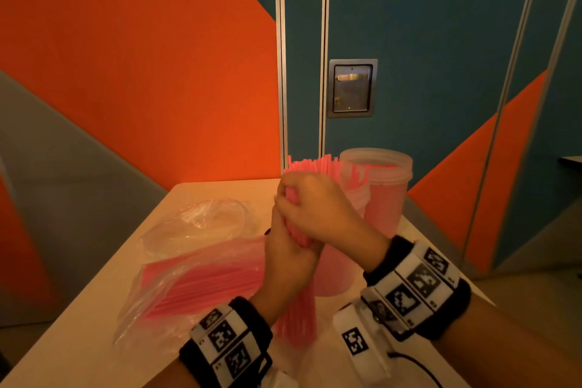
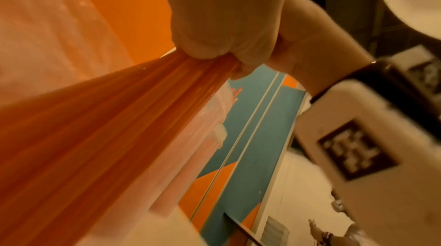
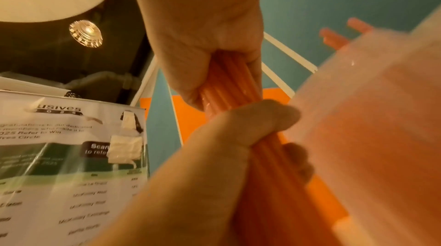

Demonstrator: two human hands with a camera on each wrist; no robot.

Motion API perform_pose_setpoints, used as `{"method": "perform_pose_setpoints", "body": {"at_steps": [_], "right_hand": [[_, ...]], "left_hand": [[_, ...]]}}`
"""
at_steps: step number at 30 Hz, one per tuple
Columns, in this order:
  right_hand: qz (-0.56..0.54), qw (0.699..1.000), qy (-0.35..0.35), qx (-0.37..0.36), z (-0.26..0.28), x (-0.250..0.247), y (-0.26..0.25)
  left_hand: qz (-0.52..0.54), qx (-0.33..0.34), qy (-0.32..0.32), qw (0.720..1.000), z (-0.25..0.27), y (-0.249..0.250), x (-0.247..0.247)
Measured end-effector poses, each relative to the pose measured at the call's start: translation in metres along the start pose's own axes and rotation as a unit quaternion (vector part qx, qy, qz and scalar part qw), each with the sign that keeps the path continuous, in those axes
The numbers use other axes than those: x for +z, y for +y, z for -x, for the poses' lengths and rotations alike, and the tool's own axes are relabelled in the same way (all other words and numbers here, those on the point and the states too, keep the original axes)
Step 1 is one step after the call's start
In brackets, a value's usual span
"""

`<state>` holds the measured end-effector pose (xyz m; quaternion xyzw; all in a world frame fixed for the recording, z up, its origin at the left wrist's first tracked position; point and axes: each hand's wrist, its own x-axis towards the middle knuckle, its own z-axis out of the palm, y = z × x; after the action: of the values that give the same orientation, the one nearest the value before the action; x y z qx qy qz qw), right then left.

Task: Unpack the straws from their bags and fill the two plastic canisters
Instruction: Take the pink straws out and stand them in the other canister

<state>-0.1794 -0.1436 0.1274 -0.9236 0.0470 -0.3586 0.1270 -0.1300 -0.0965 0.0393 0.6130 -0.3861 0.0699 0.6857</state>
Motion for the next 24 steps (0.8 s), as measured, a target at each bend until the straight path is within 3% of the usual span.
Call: {"method": "perform_pose_setpoints", "body": {"at_steps": [2,5,8,10,13,16,20,24], "right_hand": [[-0.151,0.985,0.081,0.024,-0.008,-0.021,0.001],[-0.34,0.908,0.234,0.065,-0.02,-0.057,0.011],[-0.42,0.832,0.34,0.128,-0.023,-0.074,0.028],[-0.428,0.814,0.362,0.154,-0.021,-0.072,0.038],[-0.408,0.814,0.374,0.176,-0.013,-0.06,0.054],[-0.385,0.818,0.38,0.195,-0.004,-0.05,0.071],[-0.385,0.82,0.362,0.219,0.001,-0.042,0.086],[-0.33,0.857,0.322,0.229,0.005,-0.031,0.099]], "left_hand": [[0.009,0.011,-0.016,1.0,-0.018,0.022,-0.004],[0.037,0.036,0.052,0.997,-0.065,0.069,-0.013],[0.144,0.083,0.121,0.979,-0.116,0.112,-0.015],[0.204,0.111,0.14,0.962,-0.141,0.13,-0.008],[0.247,0.104,0.148,0.952,-0.16,0.135,0.006],[0.193,0.086,0.132,0.968,-0.16,0.109,0.023],[0.084,0.037,0.037,0.995,-0.133,0.055,0.04],[-0.017,-0.042,-0.022,0.999,-0.126,0.026,0.046]]}}
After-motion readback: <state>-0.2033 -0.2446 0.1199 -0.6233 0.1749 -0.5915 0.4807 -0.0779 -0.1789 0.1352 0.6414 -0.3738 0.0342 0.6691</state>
